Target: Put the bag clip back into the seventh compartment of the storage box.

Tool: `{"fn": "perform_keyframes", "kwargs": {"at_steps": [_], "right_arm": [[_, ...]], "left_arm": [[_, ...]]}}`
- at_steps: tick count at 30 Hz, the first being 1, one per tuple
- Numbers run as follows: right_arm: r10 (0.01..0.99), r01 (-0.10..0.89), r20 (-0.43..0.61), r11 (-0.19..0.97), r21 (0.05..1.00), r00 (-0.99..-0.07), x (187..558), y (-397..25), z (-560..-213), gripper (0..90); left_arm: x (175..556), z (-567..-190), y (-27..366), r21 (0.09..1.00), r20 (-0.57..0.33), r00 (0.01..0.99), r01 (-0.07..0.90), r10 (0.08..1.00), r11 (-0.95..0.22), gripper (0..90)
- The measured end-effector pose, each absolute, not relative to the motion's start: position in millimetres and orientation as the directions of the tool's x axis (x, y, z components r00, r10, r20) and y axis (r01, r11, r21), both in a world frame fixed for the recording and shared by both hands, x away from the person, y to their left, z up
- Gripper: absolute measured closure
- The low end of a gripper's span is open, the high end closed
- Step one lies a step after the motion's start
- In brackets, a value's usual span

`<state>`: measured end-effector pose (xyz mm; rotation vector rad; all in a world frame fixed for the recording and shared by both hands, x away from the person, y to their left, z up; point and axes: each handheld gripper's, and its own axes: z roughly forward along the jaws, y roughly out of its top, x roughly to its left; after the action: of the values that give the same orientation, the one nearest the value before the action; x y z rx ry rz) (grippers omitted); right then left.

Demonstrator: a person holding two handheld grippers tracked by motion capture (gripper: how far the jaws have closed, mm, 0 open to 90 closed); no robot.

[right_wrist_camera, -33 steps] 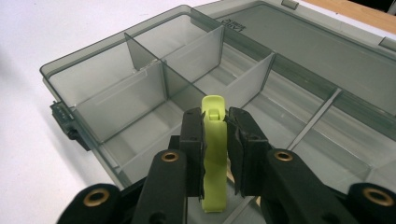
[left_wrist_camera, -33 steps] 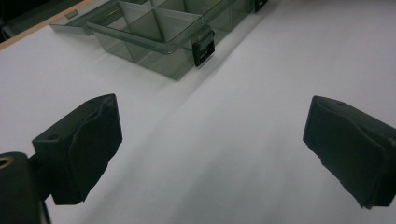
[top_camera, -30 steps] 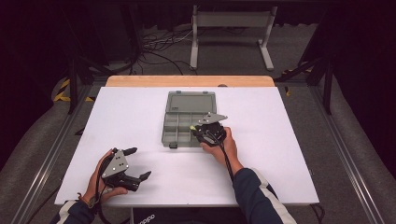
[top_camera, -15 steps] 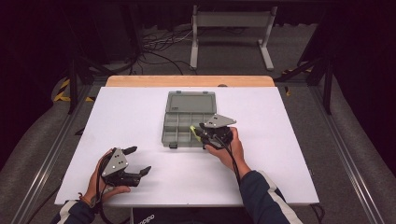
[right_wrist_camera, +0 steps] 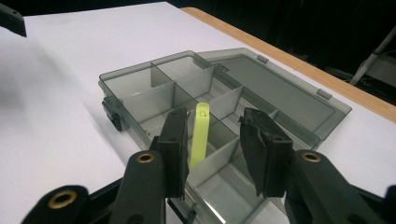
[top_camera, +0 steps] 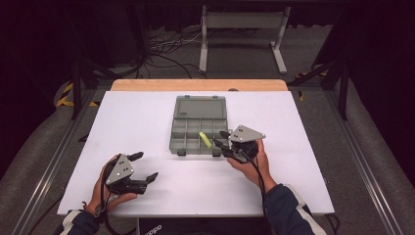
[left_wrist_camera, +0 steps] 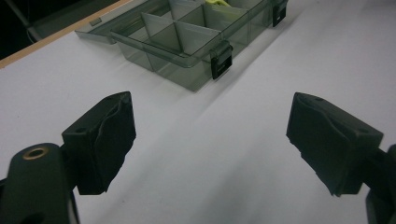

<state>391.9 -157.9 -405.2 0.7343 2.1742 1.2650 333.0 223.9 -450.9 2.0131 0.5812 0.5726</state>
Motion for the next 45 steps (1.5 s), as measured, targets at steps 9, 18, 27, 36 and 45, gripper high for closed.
{"fn": "perform_keyframes", "kwargs": {"at_steps": [9, 18, 27, 36, 45], "right_arm": [[0.664, 0.165, -0.184, 0.427, 0.889, -0.724, 380.4, -171.3, -403.2, 57.4], [0.659, 0.158, -0.192, 0.433, 0.888, -0.727, 372.6, -182.6, -406.3, 53.3], [0.654, 0.162, -0.204, 0.454, 0.876, -0.728, 366.1, -194.8, -412.3, 47.5], [0.662, 0.179, -0.207, 0.466, 0.866, -0.721, 364.2, -202.2, -420.6, 53.8], [0.647, 0.170, -0.209, 0.472, 0.865, -0.734, 361.3, -202.1, -424.8, 77.2]], "left_arm": [[332.4, -448.8, 224.0, 0.873, 0.175, 0.778, 0.160, 0.603, -0.460, 16.6], [332.3, -448.1, 221.8, 0.866, 0.188, 0.781, 0.154, 0.596, -0.475, 17.3], [332.6, -447.0, 219.6, 0.861, 0.206, 0.781, 0.141, 0.589, -0.488, 18.9], [333.2, -445.7, 219.2, 0.852, 0.227, 0.777, 0.133, 0.587, -0.507, 35.9], [332.3, -444.0, 220.0, 0.846, 0.225, 0.806, 0.118, 0.548, -0.520, 65.1]]}}
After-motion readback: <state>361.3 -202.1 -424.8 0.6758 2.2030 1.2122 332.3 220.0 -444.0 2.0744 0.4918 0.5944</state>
